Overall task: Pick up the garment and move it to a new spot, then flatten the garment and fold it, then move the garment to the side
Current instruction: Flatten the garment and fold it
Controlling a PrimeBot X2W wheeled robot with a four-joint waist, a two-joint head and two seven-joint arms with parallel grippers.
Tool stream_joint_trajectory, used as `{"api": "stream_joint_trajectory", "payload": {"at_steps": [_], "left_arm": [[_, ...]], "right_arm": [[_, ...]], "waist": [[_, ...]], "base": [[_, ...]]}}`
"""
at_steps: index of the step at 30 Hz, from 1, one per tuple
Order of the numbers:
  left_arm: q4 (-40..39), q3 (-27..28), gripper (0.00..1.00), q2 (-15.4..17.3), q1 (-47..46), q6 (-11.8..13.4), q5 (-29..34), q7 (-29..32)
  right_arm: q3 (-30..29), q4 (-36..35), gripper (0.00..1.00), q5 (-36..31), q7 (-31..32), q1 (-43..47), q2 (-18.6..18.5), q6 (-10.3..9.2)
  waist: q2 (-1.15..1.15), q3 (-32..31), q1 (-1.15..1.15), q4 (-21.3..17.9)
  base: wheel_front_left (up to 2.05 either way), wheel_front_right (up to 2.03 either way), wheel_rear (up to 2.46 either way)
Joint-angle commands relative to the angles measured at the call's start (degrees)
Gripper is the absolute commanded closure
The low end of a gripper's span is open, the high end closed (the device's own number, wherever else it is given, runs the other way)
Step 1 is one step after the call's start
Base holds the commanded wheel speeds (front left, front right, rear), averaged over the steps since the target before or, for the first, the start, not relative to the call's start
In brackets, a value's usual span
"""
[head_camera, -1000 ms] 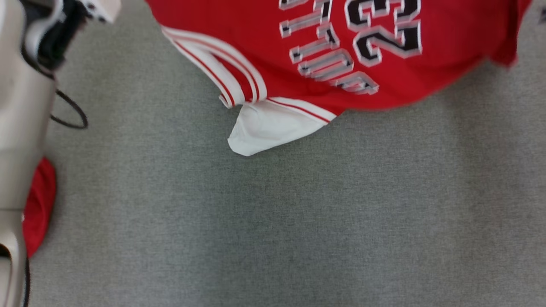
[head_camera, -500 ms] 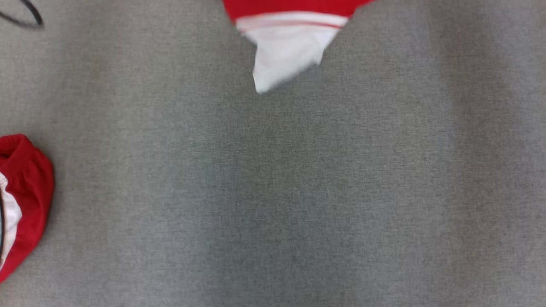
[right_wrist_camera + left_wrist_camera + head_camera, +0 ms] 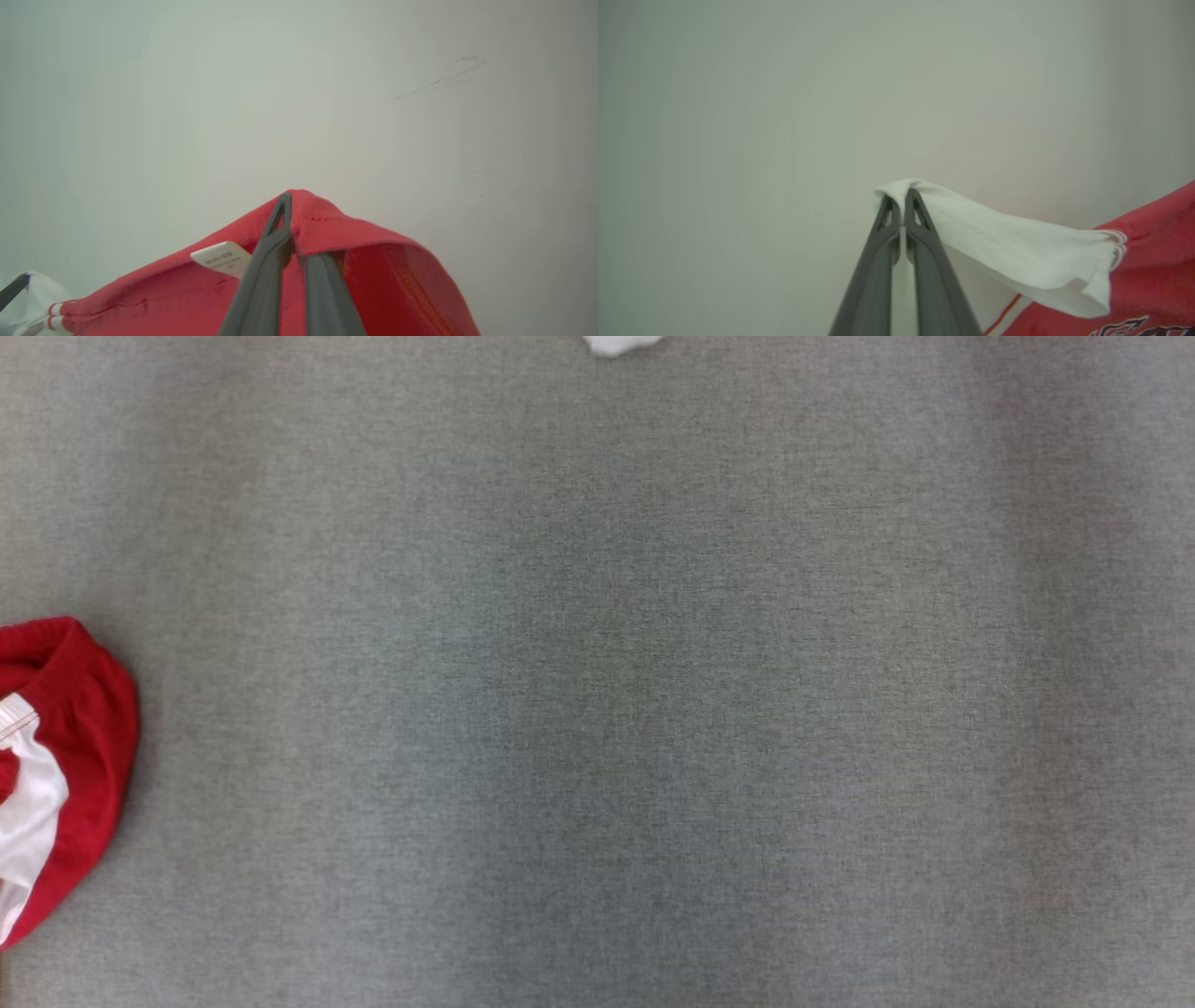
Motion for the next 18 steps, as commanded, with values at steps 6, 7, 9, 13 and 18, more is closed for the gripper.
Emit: {"api": "stream_joint_trajectory", "payload": {"at_steps": [6,7,9,13,18], "left_arm": [[0.89,-1.96,1.00,0.12,-1.88,0.11,-3.28,-0.26],[1.07,-2.44,1.00,0.20,-1.73,0.11,-3.44,-0.20],[1.19,-3.47,1.00,0.27,-1.04,0.11,-3.98,-0.11],[1.32,-5.43,1.00,0.72,0.10,0.11,-5.42,0.52],[0.60,-8.56,1.00,1.22,2.29,0.11,-7.69,2.08]], "right_arm": [[1.08,-0.73,1.00,2.01,-1.60,-1.55,-0.71,-0.11],[1.52,-0.45,1.00,2.13,-1.71,-1.43,-0.83,-0.11],[2.25,0.17,1.00,2.59,-1.74,-0.71,-0.89,-0.10],[3.91,1.12,1.00,3.54,-0.58,0.59,-1.12,-0.10],[6.70,1.80,1.00,5.62,3.86,3.59,-2.16,-0.11]], "waist": [[0.00,1.66,-0.01,0.65],[0.00,2.14,-0.01,0.75],[0.00,2.84,-0.01,0.97],[0.00,4.67,-0.01,1.41],[0.00,5.16,-0.01,2.35]], "base": [[0.00,0.00,0.00],[0.00,0.00,0.00],[0.00,0.00,0.00],[0.00,0.00,0.00],[0.00,0.00,0.00]]}}
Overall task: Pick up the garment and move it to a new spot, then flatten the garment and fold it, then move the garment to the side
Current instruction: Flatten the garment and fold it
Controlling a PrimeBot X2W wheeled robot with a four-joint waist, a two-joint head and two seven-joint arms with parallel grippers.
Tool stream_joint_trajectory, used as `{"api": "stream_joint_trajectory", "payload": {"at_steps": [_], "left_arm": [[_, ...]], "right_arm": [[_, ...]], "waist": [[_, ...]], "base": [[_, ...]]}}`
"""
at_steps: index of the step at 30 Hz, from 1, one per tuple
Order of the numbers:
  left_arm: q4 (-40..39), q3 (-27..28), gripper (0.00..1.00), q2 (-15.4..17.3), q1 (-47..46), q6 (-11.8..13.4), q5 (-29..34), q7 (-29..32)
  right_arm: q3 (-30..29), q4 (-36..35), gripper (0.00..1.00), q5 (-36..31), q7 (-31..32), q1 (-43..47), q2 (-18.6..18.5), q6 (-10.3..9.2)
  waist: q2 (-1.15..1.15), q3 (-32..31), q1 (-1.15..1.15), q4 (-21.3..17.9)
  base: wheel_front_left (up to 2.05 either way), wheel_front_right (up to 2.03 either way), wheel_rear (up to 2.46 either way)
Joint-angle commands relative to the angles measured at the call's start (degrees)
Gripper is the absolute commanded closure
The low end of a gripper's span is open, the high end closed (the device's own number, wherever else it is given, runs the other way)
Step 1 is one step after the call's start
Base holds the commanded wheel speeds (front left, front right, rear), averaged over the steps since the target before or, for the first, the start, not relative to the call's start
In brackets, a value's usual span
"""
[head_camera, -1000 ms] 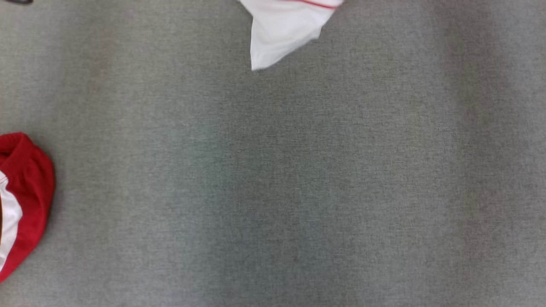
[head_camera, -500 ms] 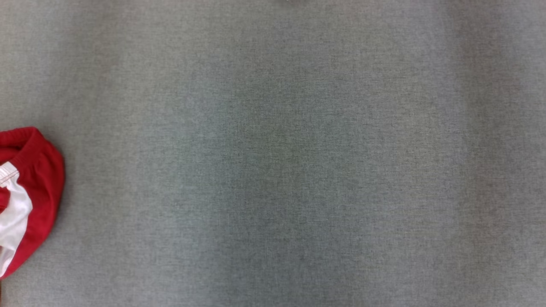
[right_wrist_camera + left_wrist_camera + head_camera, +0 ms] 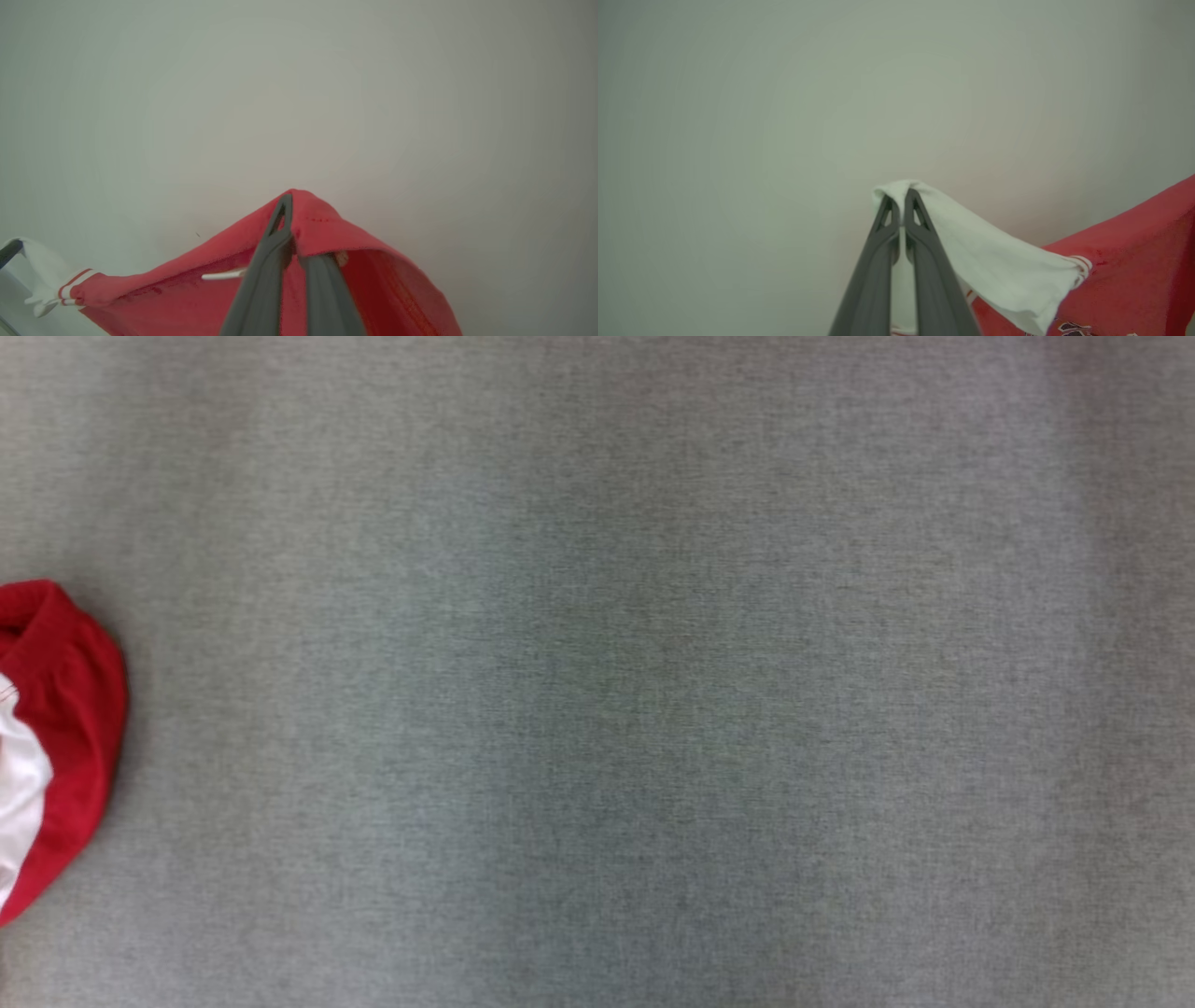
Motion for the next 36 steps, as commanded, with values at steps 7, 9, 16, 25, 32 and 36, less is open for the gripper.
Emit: {"api": "stream_joint_trajectory", "payload": {"at_steps": [7,9,16,25,32,36], "left_arm": [[-3.41,-5.70,1.00,2.72,6.40,0.11,-4.39,4.01],[-4.83,-7.57,1.00,4.25,8.27,0.11,-5.87,5.36],[-10.55,-13.68,1.00,9.50,14.29,0.11,-10.87,11.27],[-17.57,-21.39,1.00,15.52,25.46,0.11,-18.48,26.84],[-25.63,-25.08,1.00,19.64,35.79,0.57,-23.90,35.99],[-32.15,-25.92,1.00,22.34,41.55,2.29,-27.65,39.84]], "right_arm": [[3.34,-0.31,1.00,3.30,4.91,6.95,-0.93,-0.10],[4.44,-1.10,1.00,4.51,6.71,9.06,-1.02,-0.10],[7.25,-5.21,1.00,7.07,10.58,15.75,-3.17,-0.10],[11.75,-9.99,1.00,10.73,16.05,28.27,-6.21,-0.10],[14.29,-12.29,1.00,15.01,22.19,37.95,-9.00,-0.11],[16.49,-13.35,1.00,17.28,27.58,42.59,-10.32,-0.10]], "waist": [[0.00,-1.72,-0.01,0.07],[0.00,-2.36,-0.01,-0.26],[0.00,-5.94,-0.01,-1.12],[0.00,-15.53,-0.01,-1.66],[0.00,-21.60,-0.01,-1.59],[0.00,-24.28,-0.01,-1.57]], "base": [[0.00,0.00,0.00],[0.00,0.00,0.00],[0.00,0.00,0.00],[0.00,0.00,0.00],[0.00,0.00,0.00],[0.00,0.00,0.00]]}}
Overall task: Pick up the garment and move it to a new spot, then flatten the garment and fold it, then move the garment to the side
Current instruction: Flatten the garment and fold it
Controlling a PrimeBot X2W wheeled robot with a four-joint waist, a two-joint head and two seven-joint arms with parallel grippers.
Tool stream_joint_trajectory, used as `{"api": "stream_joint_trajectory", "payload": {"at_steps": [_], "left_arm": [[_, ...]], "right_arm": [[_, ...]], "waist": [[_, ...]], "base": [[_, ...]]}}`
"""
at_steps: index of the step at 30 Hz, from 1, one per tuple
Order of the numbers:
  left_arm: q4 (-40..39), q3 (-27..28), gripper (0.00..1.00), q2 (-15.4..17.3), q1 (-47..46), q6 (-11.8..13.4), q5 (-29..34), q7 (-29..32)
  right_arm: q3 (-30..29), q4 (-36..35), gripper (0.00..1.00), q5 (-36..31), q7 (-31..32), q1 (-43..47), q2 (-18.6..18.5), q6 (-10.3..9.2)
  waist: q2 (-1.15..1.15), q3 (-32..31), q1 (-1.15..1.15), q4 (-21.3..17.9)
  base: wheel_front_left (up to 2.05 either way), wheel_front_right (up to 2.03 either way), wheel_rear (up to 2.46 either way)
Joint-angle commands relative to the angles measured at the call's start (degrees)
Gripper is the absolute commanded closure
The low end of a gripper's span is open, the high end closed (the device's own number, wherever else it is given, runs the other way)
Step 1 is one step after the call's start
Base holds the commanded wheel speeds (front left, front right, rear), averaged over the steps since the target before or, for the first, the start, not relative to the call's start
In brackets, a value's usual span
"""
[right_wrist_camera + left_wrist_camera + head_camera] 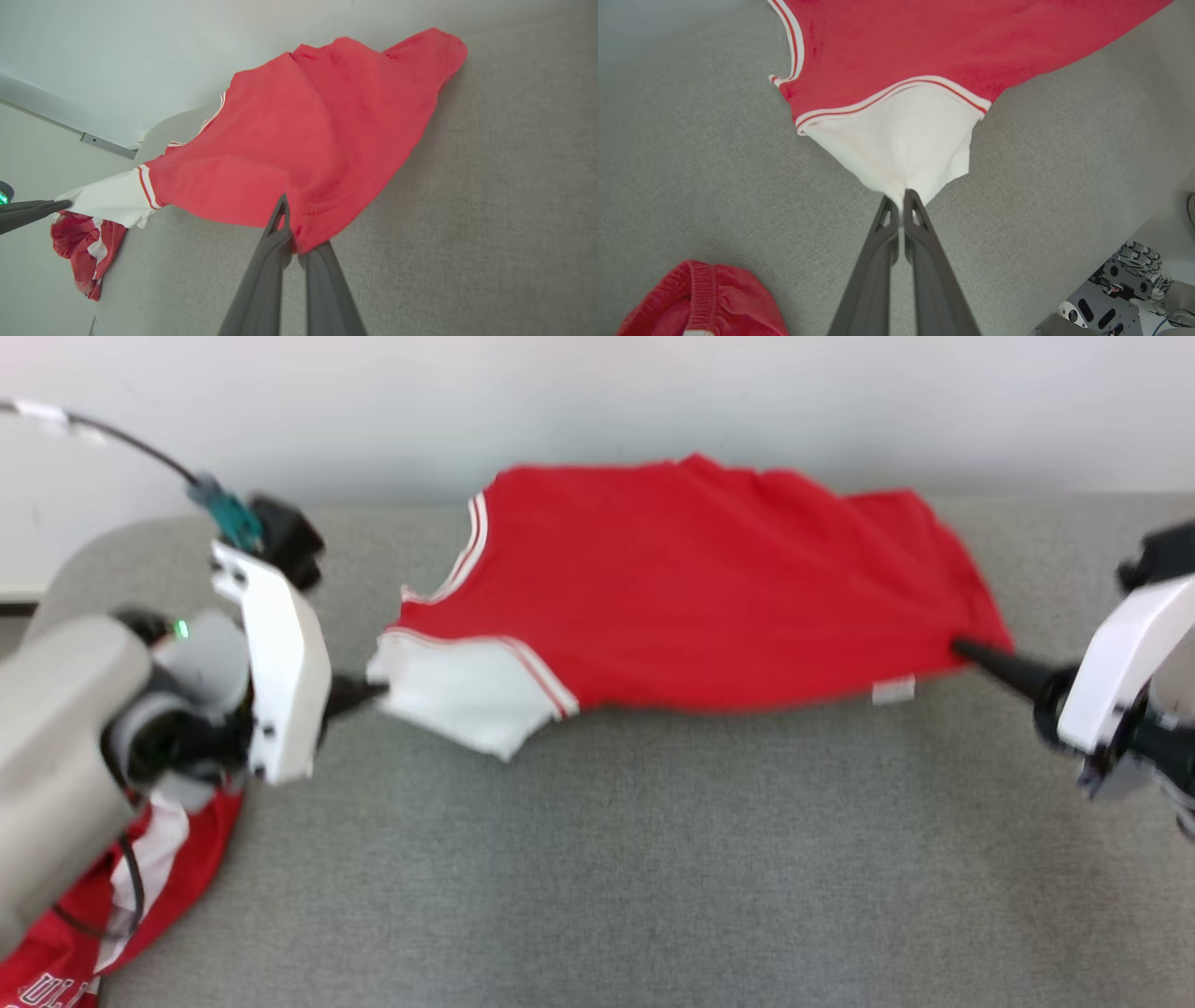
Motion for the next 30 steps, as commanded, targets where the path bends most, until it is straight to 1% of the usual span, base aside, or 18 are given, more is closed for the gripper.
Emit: {"api": "stream_joint_trajectory", "payload": {"at_steps": [1,4,8,16,22,25,30], "left_arm": [[-1.29,-0.19,1.00,0.95,1.81,0.60,-1.38,0.53],[-6.27,-0.67,1.00,3.16,5.59,2.24,-3.52,2.77],[-12.76,-1.03,1.00,6.38,9.63,3.92,-7.11,6.56],[-24.66,-1.42,1.00,13.01,14.62,7.25,-12.64,11.22],[-32.65,-1.58,1.00,16.79,18.96,8.96,-17.29,12.29],[-36.26,-1.70,1.00,18.41,20.96,9.66,-19.37,13.20],[-40.84,-1.93,1.00,20.97,23.85,10.69,-21.13,14.83]], "right_arm": [[0.46,-0.42,1.00,0.31,0.80,1.52,-0.78,-0.09],[1.98,-1.49,1.00,1.09,2.98,4.47,-1.67,-0.10],[3.99,-3.90,1.00,0.95,5.46,7.25,-3.81,-0.10],[6.91,-12.35,1.00,0.20,7.20,13.13,-9.55,-0.09],[9.00,-19.02,1.00,1.80,8.12,18.25,-15.76,-0.09],[10.30,-23.03,1.00,2.36,8.18,20.78,-19.58,-0.10],[12.48,-30.26,1.00,3.78,7.97,24.23,-26.11,-0.10]], "waist": [[-0.01,-1.83,0.02,-0.01],[-0.01,-3.45,0.02,0.13],[-0.01,-5.05,0.02,0.46],[-0.01,-7.07,0.02,0.97],[-0.01,-7.91,0.02,1.41],[-0.01,-8.11,0.02,1.59],[-0.01,-8.81,0.02,1.68]], "base": [[0.00,0.00,0.00],[0.00,0.00,0.00],[0.00,0.00,0.00],[0.00,0.00,0.00],[0.00,0.00,0.00],[0.00,0.00,0.00],[0.00,0.00,0.00]]}}
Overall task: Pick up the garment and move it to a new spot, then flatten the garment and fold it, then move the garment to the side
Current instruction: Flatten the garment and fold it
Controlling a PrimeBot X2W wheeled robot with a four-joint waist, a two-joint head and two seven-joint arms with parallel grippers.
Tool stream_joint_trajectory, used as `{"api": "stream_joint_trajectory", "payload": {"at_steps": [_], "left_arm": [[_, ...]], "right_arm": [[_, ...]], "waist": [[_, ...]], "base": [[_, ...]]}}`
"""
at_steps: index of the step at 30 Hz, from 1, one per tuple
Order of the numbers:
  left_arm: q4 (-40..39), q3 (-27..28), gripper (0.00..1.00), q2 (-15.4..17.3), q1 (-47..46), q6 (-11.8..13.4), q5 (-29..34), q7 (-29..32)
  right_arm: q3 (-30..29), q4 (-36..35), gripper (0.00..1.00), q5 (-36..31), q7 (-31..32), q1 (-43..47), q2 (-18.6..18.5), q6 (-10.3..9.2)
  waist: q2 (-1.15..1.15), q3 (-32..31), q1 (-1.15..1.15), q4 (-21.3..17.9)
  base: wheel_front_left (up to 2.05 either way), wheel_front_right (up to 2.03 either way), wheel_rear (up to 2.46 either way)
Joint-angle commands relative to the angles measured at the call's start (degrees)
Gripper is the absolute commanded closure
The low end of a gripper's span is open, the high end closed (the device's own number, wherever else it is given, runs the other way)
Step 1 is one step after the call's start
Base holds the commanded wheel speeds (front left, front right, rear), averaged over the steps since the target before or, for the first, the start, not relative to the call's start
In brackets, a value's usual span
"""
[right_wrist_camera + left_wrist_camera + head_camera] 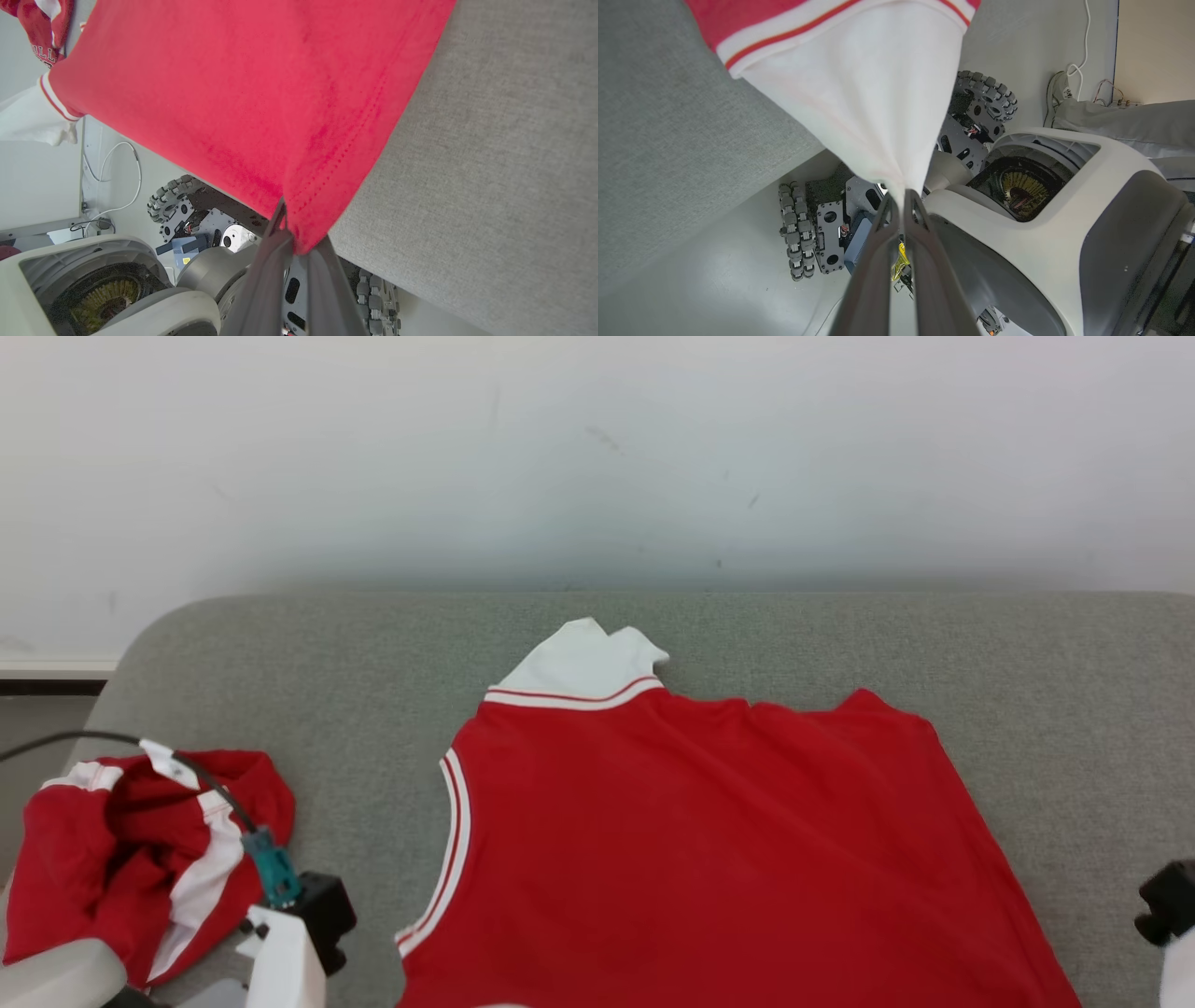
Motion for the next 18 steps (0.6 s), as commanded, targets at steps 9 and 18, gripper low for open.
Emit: {"api": "stream_joint_trajectory", "payload": {"at_steps": [9,18], "left_arm": [[-4.65,-0.16,1.00,2.77,2.66,1.18,-2.77,1.16],[-3.47,2.25,1.00,2.06,0.30,1.58,-4.53,0.30]], "right_arm": [[3.98,-9.40,1.00,2.59,-1.07,2.06,-8.77,-0.11],[5.98,-10.92,1.00,3.58,-1.06,-2.13,-10.63,-0.11]], "waist": [[0.00,0.62,0.01,-0.74],[0.00,1.80,0.01,-1.87]], "base": [[0.00,0.00,0.00],[0.00,0.00,0.00]]}}
